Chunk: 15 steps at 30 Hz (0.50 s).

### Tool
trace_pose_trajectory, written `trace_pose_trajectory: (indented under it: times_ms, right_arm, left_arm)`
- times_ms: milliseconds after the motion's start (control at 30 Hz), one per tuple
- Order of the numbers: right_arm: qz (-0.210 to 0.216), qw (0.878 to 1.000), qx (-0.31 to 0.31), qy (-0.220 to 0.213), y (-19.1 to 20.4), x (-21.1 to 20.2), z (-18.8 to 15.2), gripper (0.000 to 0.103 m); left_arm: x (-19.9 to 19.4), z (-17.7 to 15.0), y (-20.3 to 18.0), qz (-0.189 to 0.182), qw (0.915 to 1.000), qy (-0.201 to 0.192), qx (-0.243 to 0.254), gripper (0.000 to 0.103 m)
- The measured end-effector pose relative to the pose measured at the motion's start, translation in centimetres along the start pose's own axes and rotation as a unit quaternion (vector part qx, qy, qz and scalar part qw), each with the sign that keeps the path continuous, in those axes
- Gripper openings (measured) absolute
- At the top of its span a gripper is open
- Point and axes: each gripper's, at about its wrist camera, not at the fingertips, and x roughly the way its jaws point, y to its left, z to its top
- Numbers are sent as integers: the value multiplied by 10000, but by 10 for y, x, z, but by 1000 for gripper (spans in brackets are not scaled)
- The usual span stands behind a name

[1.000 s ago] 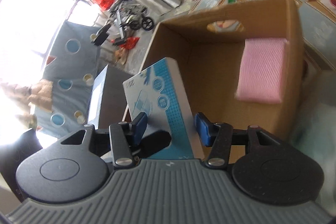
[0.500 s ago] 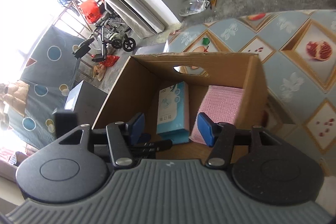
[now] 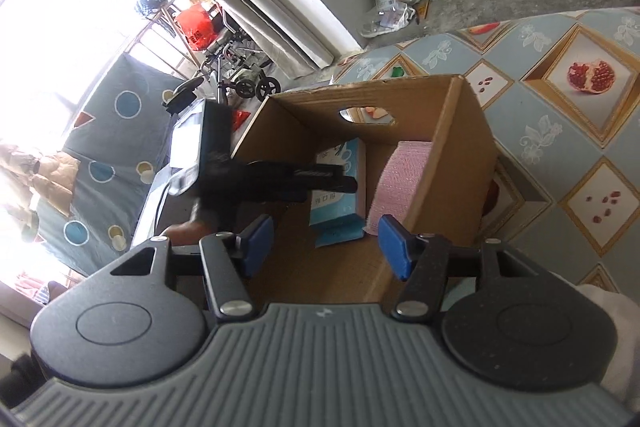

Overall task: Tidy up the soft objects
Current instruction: 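Carry the blue bandage box with the right gripper into the cardboard box and release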

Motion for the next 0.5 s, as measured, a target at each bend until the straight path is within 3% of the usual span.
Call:
trace_pose_trajectory:
  times_ms: [67, 167, 367, 500]
  right_arm:
    - [-80, 10000, -36, -35, -5, -6, -4, 60]
    - [-147, 9999, -26, -55, -13, -12, -7, 60]
    - [-155, 9998, 35, -109, -22, -20, -10, 61]
    - [-123, 9998, 70, -121, -25, -23, -14, 61]
  left_arm:
    - [5, 0, -8, 164, 9997, 32, 153, 77]
    - [8, -6, -19, 412, 9974, 19, 595, 77]
    - [3, -18, -33, -36, 9918, -140, 1268, 76]
    - [-1, -23, -44, 56, 9837, -309, 1770, 75]
